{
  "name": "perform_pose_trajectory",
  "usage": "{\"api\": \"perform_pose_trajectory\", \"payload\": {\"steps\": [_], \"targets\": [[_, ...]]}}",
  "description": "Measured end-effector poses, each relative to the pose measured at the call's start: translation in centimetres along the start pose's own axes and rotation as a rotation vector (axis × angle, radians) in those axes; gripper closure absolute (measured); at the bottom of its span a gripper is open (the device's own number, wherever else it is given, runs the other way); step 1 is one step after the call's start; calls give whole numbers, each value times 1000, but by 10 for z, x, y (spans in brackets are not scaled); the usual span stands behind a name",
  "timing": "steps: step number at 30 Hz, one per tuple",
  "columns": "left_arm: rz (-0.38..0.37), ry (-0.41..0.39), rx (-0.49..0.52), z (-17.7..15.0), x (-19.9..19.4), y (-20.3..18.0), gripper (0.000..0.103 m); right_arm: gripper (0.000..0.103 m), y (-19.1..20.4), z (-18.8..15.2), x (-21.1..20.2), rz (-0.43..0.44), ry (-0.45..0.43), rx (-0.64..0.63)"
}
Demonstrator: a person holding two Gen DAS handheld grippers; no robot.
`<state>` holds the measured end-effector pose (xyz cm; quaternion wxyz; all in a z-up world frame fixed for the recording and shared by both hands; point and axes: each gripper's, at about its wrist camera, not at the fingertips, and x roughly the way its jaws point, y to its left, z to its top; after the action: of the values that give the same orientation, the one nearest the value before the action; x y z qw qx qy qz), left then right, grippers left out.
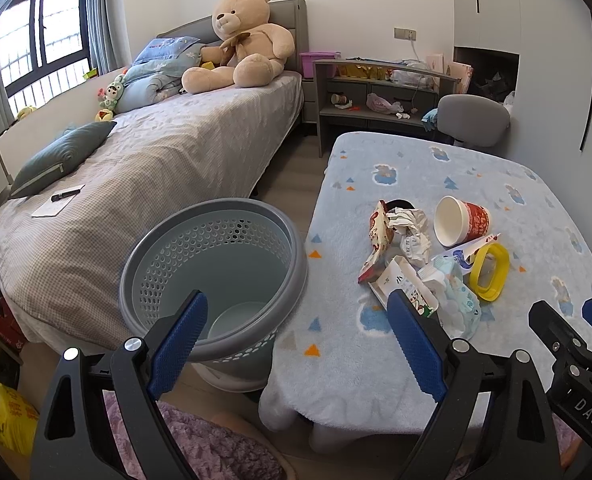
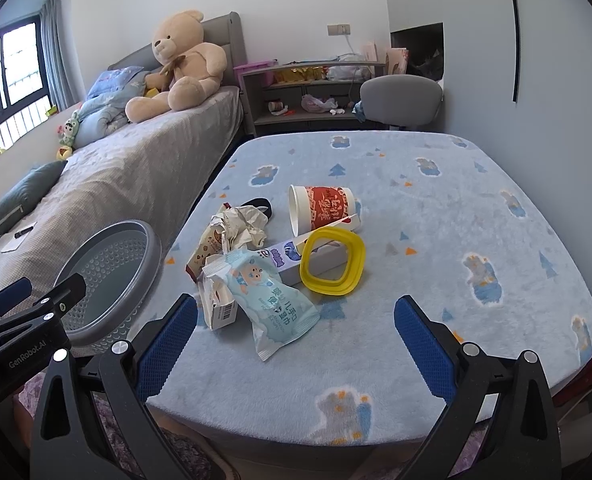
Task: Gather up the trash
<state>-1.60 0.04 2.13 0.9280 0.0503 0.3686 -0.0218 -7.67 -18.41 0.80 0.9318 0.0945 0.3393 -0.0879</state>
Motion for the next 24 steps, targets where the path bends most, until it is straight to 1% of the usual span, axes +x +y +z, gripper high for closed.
{"api": "perform_pose_trajectory", "payload": {"steps": [24], "targets": [[-1,-4,-1,0,-2,0,16,6,0,1,-3,3,-1,0]]}}
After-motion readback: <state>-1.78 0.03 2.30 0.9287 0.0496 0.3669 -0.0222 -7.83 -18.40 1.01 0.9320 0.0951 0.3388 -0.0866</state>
